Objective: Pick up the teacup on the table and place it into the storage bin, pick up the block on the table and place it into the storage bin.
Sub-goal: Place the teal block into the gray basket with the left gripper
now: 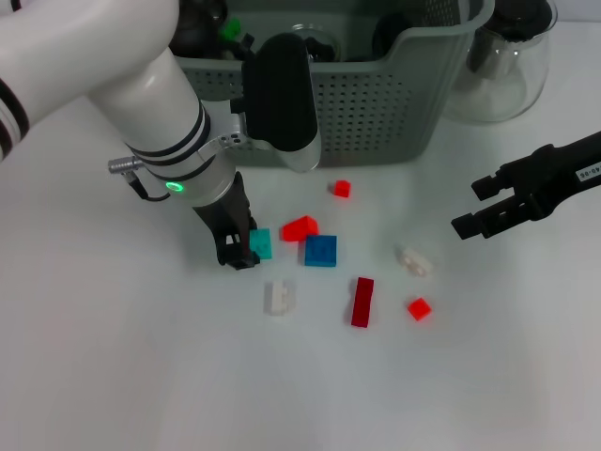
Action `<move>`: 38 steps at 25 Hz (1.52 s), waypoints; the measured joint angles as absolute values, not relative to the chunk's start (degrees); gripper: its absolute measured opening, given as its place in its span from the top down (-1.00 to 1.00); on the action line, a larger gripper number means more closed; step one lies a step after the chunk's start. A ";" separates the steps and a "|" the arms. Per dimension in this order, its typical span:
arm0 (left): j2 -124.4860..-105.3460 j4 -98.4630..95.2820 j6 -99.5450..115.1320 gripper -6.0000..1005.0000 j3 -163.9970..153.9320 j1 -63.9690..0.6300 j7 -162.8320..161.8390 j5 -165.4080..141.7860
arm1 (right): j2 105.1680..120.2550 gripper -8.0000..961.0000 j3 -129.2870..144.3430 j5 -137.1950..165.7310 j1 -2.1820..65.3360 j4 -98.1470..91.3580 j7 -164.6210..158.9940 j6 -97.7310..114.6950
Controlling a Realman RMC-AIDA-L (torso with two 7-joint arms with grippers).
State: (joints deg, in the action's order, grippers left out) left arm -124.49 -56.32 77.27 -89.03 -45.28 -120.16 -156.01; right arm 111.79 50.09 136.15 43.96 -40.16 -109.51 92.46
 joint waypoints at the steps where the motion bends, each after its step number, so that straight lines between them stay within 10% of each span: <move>1: -124.48 -56.56 77.60 0.00 -88.97 -45.30 -120.41 -155.96 | 111.80 -0.90 50.10 136.15 43.89 -40.17 -109.51 92.46; 16: -123.82 -85.69 110.62 0.20 -55.18 -44.01 -124.10 -126.91 | 111.74 -0.90 50.13 136.14 44.32 -40.37 -109.33 93.40; 28: -117.09 -63.26 82.25 0.20 -54.71 -59.79 -135.16 -137.74 | 111.97 -0.90 50.28 136.14 44.53 -40.63 -109.16 93.68; 38: -117.30 -53.72 71.67 0.02 -57.08 -61.51 -135.15 -139.57 | 111.93 -0.90 50.47 136.15 44.76 -40.78 -109.10 93.93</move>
State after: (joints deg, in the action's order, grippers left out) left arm -117.30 -53.72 71.67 -57.08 -61.51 -135.15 -139.57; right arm 111.93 50.47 136.15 44.76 -40.78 -109.10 93.93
